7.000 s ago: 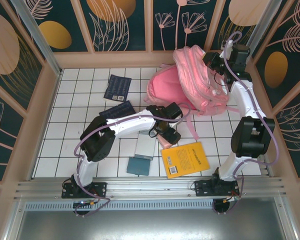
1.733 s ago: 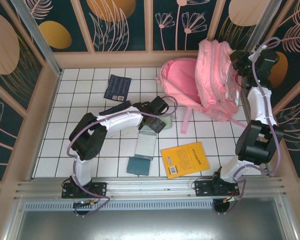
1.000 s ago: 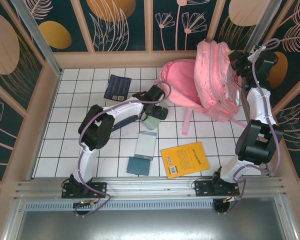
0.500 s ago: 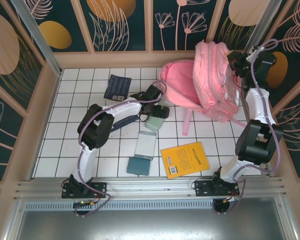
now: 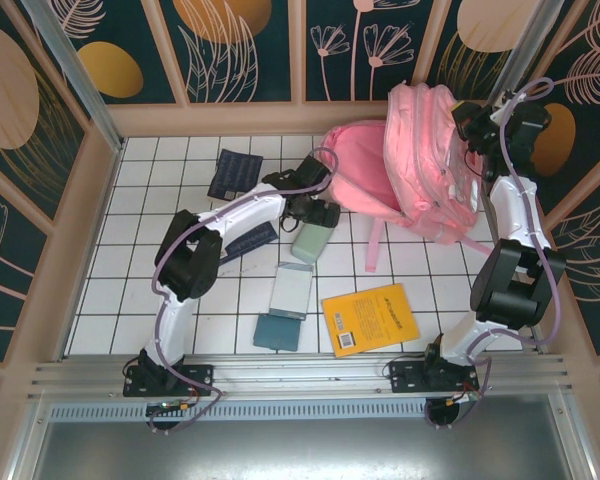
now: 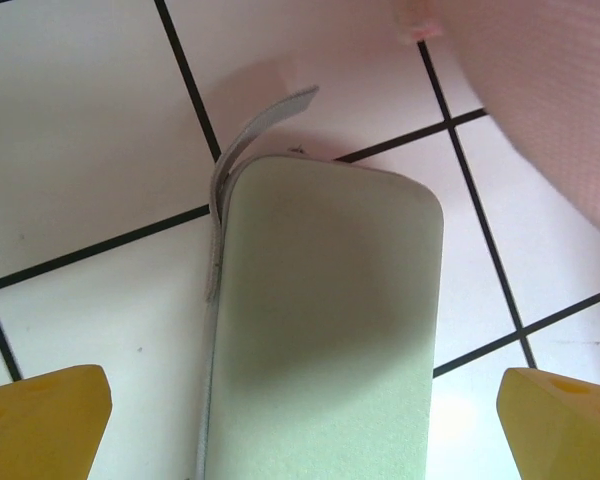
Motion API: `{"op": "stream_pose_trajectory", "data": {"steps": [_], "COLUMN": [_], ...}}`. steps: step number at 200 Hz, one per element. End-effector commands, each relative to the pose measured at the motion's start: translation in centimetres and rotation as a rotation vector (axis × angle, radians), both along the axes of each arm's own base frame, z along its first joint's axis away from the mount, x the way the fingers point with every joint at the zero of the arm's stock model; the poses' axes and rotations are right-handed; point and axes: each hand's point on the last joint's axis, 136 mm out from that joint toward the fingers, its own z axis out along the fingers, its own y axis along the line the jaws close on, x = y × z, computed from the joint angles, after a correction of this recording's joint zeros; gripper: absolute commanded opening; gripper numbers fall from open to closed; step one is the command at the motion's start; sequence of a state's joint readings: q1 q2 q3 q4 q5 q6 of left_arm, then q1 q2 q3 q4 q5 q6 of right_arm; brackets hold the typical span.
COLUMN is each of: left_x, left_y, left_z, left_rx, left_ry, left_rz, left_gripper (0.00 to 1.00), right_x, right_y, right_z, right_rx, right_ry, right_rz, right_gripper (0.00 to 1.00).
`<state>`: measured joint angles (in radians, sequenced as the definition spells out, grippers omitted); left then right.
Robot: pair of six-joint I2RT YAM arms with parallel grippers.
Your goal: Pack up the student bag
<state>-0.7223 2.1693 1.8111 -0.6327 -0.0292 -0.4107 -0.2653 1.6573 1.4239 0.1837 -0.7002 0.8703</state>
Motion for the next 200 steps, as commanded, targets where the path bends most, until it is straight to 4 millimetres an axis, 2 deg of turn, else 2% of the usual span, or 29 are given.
{"op": "stream_pose_trajectory", "data": {"steps": [1,52,149,165,187,200], "left_x": [-1.5,-3.0,-3.9,-3.9,-3.8,-3.5], "left_y": [0.7,0.1,0.0,-0.1,-0.2,-0.3], "left_z": [-2.4,-4.6,-7.8,-7.9,-7.7,-6.8], "left_rx": [0.176,0.169,0.161,0.153,0.135,0.105], "left_ry": [0.031,0.087,0.141,0.143,0.145,0.137], "left_rz": [-0.026,-0.045,-0.036,-0.035,-0.033,-0.022], "left_gripper": [0.99,0.99,0.98,0.92,0.76,0.66], "right_x": [-0.6,-0.6,-0.6,-0.6,-0.6,-0.5], "right_y": [0.3,0.5,0.9,1.0,1.1,1.1], "right_z": [3.4,3.3,3.2,3.1,3.1,3.2], "right_rx": [-0.039,-0.039,-0.042,-0.043,-0.047,-0.048], "right_ry": [-0.129,-0.125,-0.122,-0.121,-0.122,-0.122], "right_rz": [0.003,0.006,0.014,0.017,0.017,0.017], "right_gripper": [0.00,0.00,0.00,0.00,0.00,0.00]}}
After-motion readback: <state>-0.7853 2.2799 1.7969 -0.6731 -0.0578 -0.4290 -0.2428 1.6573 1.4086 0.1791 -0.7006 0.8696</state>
